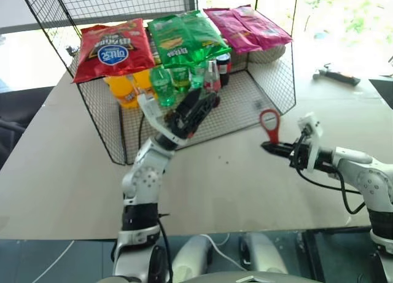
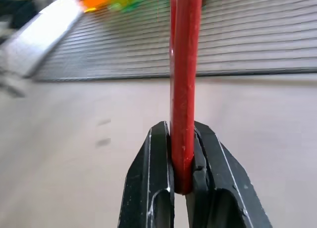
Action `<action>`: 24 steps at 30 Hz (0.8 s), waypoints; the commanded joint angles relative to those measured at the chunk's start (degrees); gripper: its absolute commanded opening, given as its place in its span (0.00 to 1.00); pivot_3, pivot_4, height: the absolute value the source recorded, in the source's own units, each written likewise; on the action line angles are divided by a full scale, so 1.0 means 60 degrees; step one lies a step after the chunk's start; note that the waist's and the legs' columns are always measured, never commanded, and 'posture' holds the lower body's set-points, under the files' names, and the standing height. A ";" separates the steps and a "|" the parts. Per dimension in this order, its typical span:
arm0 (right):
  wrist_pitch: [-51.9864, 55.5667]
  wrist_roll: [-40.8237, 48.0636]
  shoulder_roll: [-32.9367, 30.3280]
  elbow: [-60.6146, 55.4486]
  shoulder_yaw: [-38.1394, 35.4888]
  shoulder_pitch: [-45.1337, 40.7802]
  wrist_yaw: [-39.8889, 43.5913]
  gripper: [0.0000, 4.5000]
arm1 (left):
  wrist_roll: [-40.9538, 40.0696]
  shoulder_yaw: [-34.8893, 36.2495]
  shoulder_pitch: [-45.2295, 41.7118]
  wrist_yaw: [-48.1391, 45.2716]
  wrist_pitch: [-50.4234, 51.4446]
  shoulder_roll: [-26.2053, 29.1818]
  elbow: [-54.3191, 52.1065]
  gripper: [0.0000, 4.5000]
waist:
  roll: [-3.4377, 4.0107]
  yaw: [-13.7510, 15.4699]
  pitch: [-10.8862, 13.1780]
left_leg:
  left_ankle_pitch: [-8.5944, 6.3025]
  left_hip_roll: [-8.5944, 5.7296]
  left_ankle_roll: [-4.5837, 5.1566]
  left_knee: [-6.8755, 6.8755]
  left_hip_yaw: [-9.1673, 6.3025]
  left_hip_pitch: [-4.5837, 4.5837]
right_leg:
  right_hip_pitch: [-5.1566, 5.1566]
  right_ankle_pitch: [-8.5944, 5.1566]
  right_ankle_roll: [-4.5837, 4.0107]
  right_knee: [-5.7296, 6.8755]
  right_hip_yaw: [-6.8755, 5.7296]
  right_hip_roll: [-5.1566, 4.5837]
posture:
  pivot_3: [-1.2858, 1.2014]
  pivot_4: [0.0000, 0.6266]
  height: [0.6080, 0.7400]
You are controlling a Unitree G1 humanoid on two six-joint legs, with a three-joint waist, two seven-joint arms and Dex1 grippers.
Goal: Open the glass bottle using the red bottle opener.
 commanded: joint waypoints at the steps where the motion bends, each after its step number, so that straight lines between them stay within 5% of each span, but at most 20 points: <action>1: -0.1731 -0.0949 0.0465 -0.0281 -0.0320 -0.0390 -0.0902 0.00 | 0.1616 -0.0439 -0.0509 0.0583 -0.1614 -0.0031 0.1101 1.00 | 0.0000 -0.0005 0.0000 | 0.0000 -0.0001 0.0001 0.0001 0.0002 -0.0001 | -0.0001 0.0004 0.0006 0.0000 0.0005 0.0000 | 0.52 0.24 0.96; 7: -0.3307 -0.2663 0.1203 -0.0644 0.0298 -0.0746 -0.2216 0.00 | 0.3416 -0.0669 -0.1815 0.1956 -0.3328 0.0011 0.3798 1.00 | -0.0002 -0.0019 0.0000 | 0.0000 -0.0006 0.0003 0.0002 0.0003 -0.0013 | -0.0017 0.0010 0.0015 -0.0002 0.0005 0.0001 | 0.52 0.24 0.96; 24: -0.3438 -0.3185 0.1809 -0.1336 0.0745 -0.0690 -0.2476 0.00 | 0.4749 -0.0494 -0.5328 0.3657 -0.5793 -0.0197 1.0099 1.00 | -0.0003 -0.0055 -0.0001 | 0.0001 -0.0013 0.0006 0.0002 0.0007 -0.0027 | -0.0042 0.0012 0.0018 0.0008 -0.0001 0.0003 | 0.52 0.24 0.96</action>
